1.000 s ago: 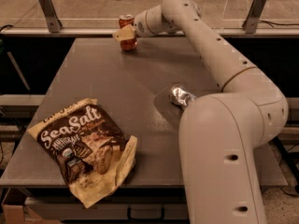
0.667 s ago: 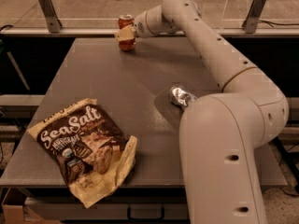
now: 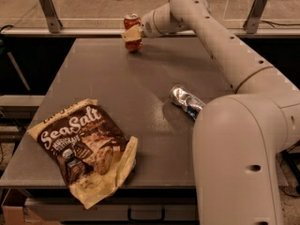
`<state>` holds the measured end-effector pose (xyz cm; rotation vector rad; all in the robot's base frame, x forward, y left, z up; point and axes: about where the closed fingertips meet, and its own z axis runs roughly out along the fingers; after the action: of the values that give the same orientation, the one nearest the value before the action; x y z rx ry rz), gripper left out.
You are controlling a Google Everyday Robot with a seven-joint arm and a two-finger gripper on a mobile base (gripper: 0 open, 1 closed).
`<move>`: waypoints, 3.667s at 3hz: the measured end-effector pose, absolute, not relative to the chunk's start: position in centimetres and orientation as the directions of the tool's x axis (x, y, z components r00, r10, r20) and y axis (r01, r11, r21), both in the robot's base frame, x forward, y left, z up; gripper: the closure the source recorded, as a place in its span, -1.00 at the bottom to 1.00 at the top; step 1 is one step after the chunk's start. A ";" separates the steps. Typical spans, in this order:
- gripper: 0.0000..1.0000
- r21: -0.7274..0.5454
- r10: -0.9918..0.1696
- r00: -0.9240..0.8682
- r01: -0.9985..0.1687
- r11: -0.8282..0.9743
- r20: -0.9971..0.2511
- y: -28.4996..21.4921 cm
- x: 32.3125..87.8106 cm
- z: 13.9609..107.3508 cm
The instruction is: Knock coke can over
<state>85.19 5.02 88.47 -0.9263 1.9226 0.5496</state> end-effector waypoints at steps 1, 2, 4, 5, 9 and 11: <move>1.00 -0.083 -0.448 -0.223 -0.819 0.567 -0.866 3.3 82.8 91.9; 1.00 -0.223 -0.571 -0.085 -0.866 0.447 -0.816 1.6 79.9 95.3; 1.00 -0.276 -0.865 0.095 -0.960 0.052 -0.493 0.1 70.9 92.0; 1.00 -0.247 -0.928 0.135 -0.968 -0.048 -0.348 -0.6 69.1 89.4; -0.73 -0.197 -0.928 0.337 -0.932 -0.304 -0.162 3.5 67.1 85.3; -1.00 -0.238 -0.916 0.303 -0.940 -0.243 -0.261 2.8 67.5 87.5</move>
Offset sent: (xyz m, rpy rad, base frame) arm -0.1148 -0.0785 0.0992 -0.4357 -0.2080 0.4617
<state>67.47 2.77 87.46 -2.2303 1.6686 0.0957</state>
